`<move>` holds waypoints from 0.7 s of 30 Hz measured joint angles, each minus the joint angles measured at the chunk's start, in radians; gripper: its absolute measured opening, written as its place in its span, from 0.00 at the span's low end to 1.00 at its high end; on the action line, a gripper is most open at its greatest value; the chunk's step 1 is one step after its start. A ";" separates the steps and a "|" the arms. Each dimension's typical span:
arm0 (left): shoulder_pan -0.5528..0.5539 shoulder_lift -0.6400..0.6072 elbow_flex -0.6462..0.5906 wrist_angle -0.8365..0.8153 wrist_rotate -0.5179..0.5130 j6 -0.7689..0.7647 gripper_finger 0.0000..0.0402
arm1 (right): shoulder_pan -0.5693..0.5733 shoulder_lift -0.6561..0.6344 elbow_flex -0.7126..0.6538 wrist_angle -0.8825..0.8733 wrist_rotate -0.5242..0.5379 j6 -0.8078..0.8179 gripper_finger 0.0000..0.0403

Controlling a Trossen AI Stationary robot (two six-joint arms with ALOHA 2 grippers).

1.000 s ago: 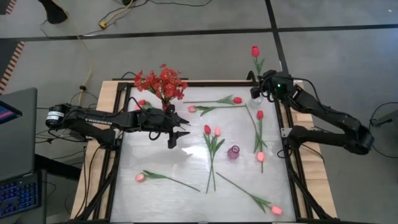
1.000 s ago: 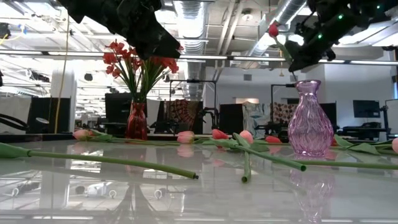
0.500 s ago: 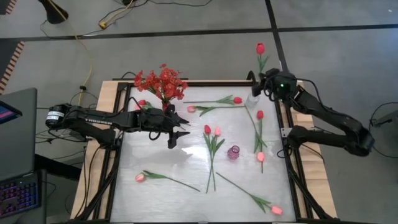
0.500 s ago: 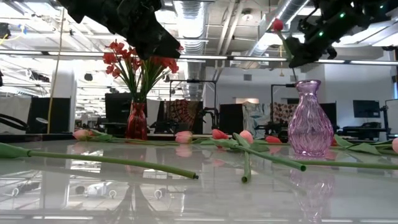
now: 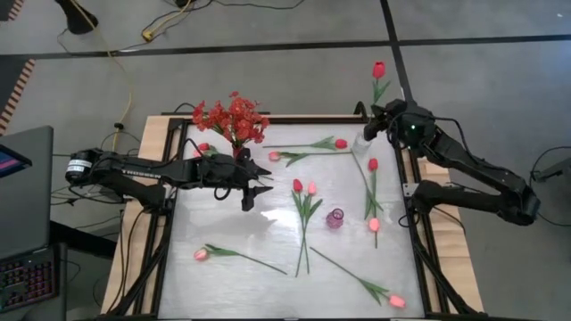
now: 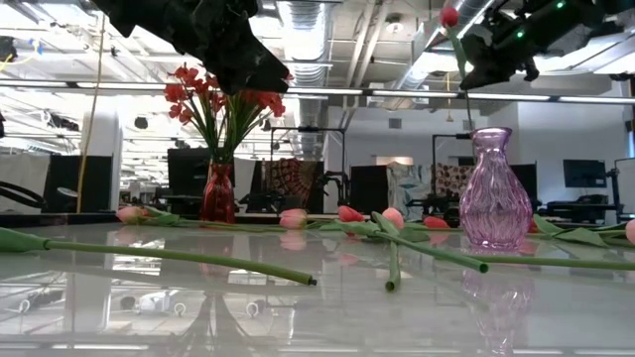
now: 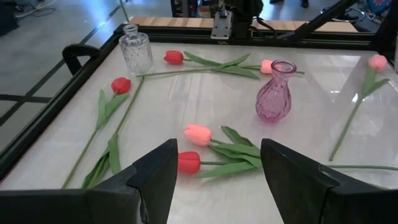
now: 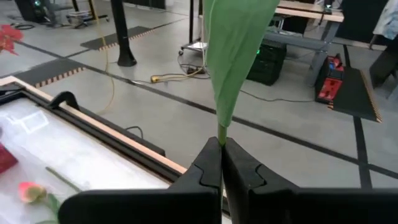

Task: Sort flowers into vase by color
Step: Put the red tulip into the transparent flower vase

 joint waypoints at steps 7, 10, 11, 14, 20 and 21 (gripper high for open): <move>0.000 0.000 0.000 -0.002 0.000 -0.002 0.54 | 0.008 0.044 0.000 -0.024 0.005 0.018 0.08; 0.000 0.000 0.000 -0.003 0.001 -0.003 0.54 | 0.008 0.058 0.000 -0.024 0.006 0.018 0.08; 0.000 0.000 0.000 -0.003 0.001 -0.004 0.54 | 0.008 0.062 0.000 -0.024 0.007 0.018 0.08; 0.000 0.000 0.000 -0.004 0.001 -0.005 0.54 | 0.008 0.074 -0.003 -0.023 0.027 0.008 0.08; 0.000 0.000 0.000 -0.004 0.001 -0.005 0.54 | -0.012 0.080 -0.068 0.004 0.033 0.002 0.09; 0.000 0.000 0.000 -0.004 0.001 -0.004 0.54 | -0.013 0.080 -0.074 0.007 0.032 0.002 0.09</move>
